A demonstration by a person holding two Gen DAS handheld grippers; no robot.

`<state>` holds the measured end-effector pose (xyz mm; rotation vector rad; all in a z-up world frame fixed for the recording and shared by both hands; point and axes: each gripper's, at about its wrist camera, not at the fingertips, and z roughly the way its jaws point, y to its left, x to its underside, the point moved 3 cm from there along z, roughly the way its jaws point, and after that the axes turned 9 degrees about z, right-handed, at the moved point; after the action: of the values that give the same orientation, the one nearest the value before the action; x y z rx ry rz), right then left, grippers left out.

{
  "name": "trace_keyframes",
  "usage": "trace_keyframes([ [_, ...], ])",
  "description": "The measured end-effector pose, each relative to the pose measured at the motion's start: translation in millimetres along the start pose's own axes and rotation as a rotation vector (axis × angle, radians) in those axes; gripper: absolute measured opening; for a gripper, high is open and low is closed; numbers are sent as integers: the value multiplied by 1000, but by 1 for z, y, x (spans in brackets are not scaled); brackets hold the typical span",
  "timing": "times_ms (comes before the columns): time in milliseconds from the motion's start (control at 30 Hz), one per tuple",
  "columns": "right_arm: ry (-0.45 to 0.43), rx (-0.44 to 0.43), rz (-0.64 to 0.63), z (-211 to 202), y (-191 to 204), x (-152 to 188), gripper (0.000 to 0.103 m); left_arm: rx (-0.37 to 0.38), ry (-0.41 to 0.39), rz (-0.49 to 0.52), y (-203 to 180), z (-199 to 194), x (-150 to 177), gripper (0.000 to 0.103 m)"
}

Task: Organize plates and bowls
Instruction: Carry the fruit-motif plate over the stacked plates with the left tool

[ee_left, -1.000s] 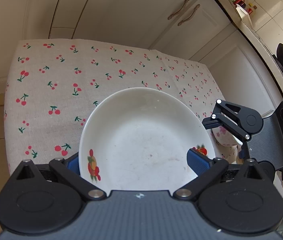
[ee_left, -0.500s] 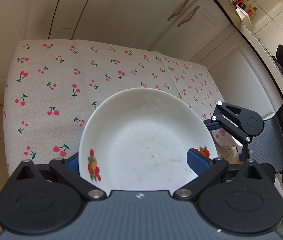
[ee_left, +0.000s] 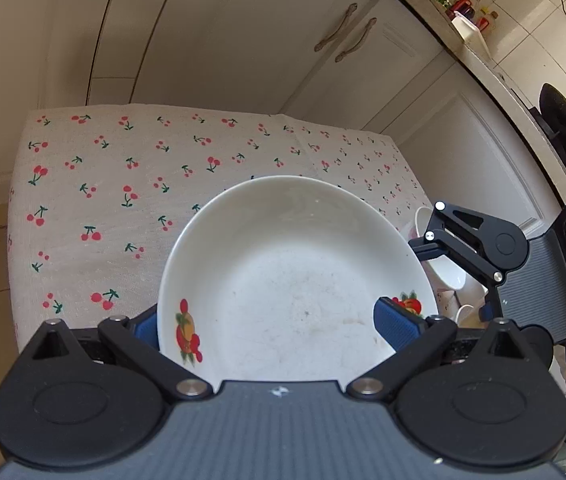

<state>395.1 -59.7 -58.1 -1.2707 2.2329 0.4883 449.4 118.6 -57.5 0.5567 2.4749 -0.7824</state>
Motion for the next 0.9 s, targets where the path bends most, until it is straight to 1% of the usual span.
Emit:
trace_keyframes([
  [400,-36,10,3,-41,35,8,103,-21,-20,30,-44,-36,19,100],
  [900,-58,24,23,-72,95,35,103,-23,-31,33,-93,-68,76,100],
])
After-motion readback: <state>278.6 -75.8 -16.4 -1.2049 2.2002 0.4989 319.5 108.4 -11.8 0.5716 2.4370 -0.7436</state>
